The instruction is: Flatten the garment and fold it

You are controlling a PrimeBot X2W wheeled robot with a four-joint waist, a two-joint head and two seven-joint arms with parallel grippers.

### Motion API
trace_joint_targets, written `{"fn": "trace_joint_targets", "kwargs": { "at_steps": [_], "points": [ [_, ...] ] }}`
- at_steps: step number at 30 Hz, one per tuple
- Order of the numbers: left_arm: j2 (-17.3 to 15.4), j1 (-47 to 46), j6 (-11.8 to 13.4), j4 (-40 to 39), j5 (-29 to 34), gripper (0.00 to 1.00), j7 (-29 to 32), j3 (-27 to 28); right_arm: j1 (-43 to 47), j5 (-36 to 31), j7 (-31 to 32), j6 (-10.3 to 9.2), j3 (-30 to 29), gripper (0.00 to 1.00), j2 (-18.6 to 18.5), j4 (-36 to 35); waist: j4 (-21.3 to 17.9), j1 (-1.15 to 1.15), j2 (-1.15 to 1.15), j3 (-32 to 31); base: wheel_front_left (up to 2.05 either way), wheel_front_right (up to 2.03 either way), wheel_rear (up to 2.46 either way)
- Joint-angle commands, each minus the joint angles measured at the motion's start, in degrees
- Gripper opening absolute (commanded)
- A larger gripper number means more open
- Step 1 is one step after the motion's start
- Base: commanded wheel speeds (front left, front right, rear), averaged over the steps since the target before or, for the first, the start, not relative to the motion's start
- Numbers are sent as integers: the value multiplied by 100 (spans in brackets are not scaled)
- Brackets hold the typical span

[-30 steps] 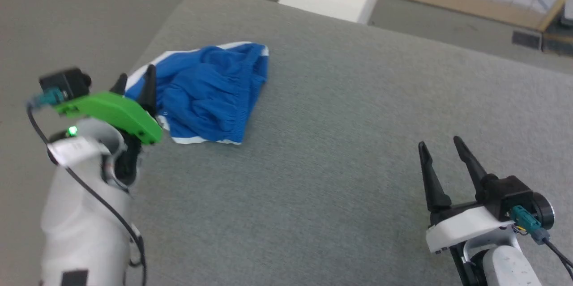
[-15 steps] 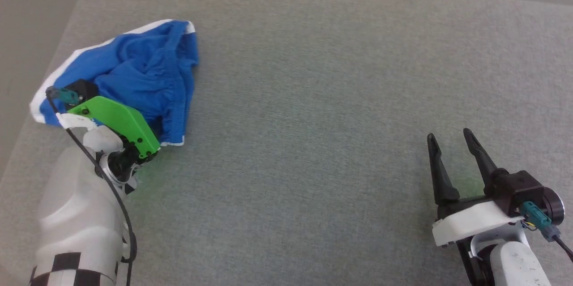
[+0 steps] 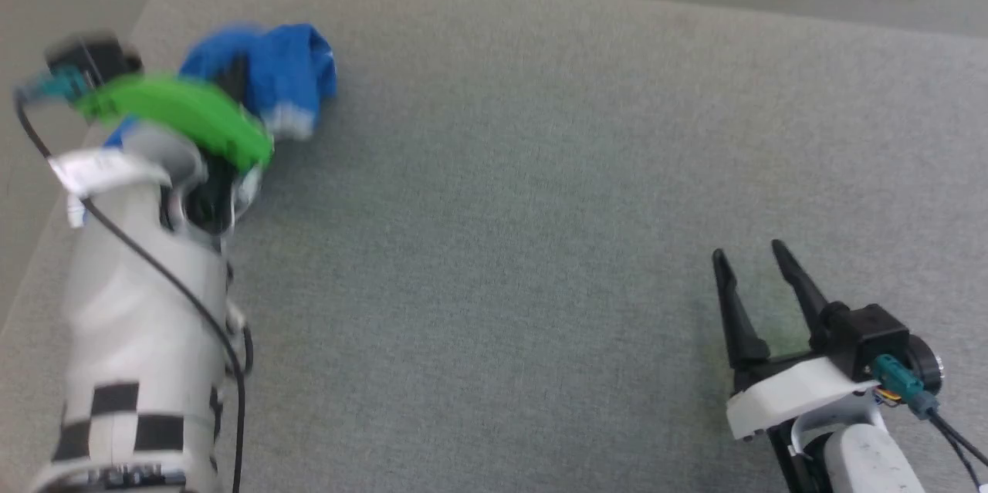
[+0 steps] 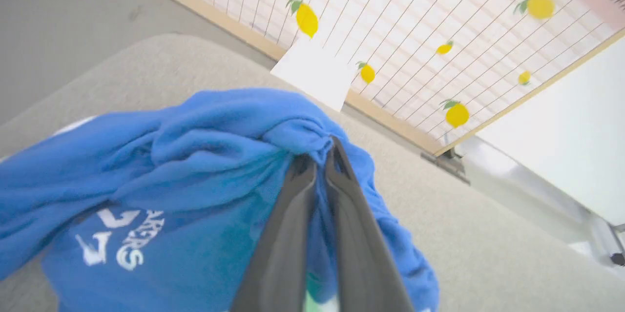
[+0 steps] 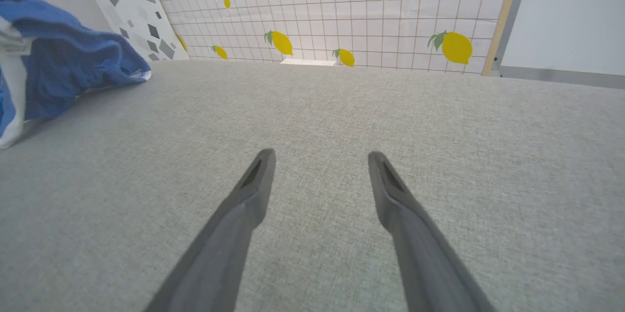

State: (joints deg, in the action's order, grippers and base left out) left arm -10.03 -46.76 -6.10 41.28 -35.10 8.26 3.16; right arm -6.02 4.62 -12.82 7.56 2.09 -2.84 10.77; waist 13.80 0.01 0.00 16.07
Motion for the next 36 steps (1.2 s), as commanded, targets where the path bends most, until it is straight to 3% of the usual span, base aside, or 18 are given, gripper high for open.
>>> {"fn": "trace_joint_targets", "kwargs": {
  "at_steps": [1, 8, 15, 26, 29, 30, 31, 32, 36],
  "points": [
    [52, -237, -70, -224, -98, 0, -73, -47, -88, 79, -60, -8, 50, 100, -4, 43, -124, -1, 0, -366, 0, 0, 0],
    [384, -415, -133, -1436, -579, 0, 135, -578, 6, 305, -161, -8, 55, 100, -4, 269, -622, -1, 0, -788, 0, 0, 0],
    [593, 287, -137, -2228, -938, 0, 804, -1596, 79, 332, -202, -8, -102, 100, -4, 354, -1118, -1, 0, -885, 0, 0, 0],
    [702, 2216, -124, -2213, -1388, 0, 2200, -3636, 225, 363, -216, -8, -225, 100, -4, 387, -1467, -1, 0, -890, 0, 0, 0],
    [705, 2561, -19, -2119, -1432, 0, 2585, -4013, 228, 390, -217, -8, -225, 100, -4, 372, -1477, -1, 0, -890, 0, 0, 0],
    [705, 2627, 38, -2096, -1429, 5, 2670, -4079, 226, 397, -217, -8, -224, 100, -4, 373, -1474, -1, 0, -892, 0, 0, 0],
    [706, 2674, 83, -2094, -1430, 66, 2723, -4120, 222, 405, -217, -8, -220, 100, -4, 372, -1470, -1, 0, -894, 0, 0, 0],
    [706, 2711, 127, -2112, -1430, 100, 2754, -4141, 219, 417, -217, -8, -211, 100, -4, 371, -1462, -1, 0, -903, 0, 0, 0],
    [709, 2741, 245, -2481, -1842, 100, 2723, -3860, 257, 440, -217, -8, -213, 100, -4, 362, -1363, -1, 0, -969, 0, 0, 0]
  ]
}}
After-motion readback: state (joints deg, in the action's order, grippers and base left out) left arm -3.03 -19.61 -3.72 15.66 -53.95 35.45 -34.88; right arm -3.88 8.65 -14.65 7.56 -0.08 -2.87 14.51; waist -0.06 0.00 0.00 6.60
